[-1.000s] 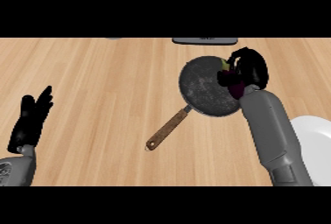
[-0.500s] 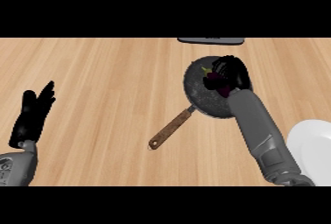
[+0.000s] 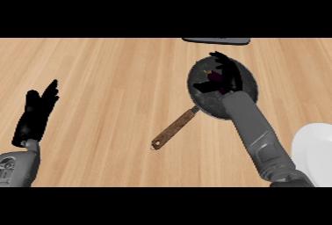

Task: Pick the eggplant from the plate and place it in the pan

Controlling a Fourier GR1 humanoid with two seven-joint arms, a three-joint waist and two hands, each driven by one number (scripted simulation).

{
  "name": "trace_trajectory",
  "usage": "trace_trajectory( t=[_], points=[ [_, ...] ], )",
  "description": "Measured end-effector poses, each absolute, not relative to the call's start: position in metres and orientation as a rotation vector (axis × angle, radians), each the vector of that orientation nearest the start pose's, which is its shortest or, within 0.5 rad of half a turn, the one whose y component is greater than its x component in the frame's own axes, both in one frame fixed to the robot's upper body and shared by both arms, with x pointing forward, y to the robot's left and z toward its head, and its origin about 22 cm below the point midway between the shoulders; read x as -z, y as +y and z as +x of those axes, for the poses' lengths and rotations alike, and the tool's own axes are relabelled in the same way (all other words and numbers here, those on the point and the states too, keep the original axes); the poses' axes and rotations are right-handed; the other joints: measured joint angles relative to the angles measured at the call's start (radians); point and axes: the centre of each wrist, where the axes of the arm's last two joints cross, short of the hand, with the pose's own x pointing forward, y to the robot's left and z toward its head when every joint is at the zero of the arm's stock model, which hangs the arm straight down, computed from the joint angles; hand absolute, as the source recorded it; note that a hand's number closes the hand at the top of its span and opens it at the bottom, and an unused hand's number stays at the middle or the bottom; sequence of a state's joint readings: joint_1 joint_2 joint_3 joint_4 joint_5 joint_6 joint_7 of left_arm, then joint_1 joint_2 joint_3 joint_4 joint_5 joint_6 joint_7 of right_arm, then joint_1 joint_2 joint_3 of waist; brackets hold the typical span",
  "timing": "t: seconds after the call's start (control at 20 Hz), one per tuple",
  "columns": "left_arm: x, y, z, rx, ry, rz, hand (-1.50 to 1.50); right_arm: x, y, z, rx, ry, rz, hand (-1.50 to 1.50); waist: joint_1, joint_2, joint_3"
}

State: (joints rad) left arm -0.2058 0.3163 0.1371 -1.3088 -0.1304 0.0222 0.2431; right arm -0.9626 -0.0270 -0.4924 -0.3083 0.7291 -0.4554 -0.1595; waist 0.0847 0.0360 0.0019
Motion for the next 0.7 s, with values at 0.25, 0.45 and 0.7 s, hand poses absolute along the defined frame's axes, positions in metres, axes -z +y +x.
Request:
trace_trajectory(
  t=[0.25, 0.45, 0.7],
  points=[
    [-0.027, 0.326, 0.296, 0.156, -1.264, 0.443, 0.0, 0.0, -0.165, 0.42, -0.202, -1.523, -0.605, -1.5, -0.001, 0.0, 0.002],
    [-0.023, 0.332, 0.29, 0.155, -1.257, 0.449, 0.0, -0.006, -0.176, 0.425, -0.097, -1.571, -0.62, -1.5, -0.006, -0.003, 0.001],
    [-0.018, 0.336, 0.285, 0.139, -1.237, 0.463, 0.0, -0.015, -0.197, 0.43, 0.03, -1.569, -0.658, -1.5, -0.027, -0.013, 0.0]
  ],
)
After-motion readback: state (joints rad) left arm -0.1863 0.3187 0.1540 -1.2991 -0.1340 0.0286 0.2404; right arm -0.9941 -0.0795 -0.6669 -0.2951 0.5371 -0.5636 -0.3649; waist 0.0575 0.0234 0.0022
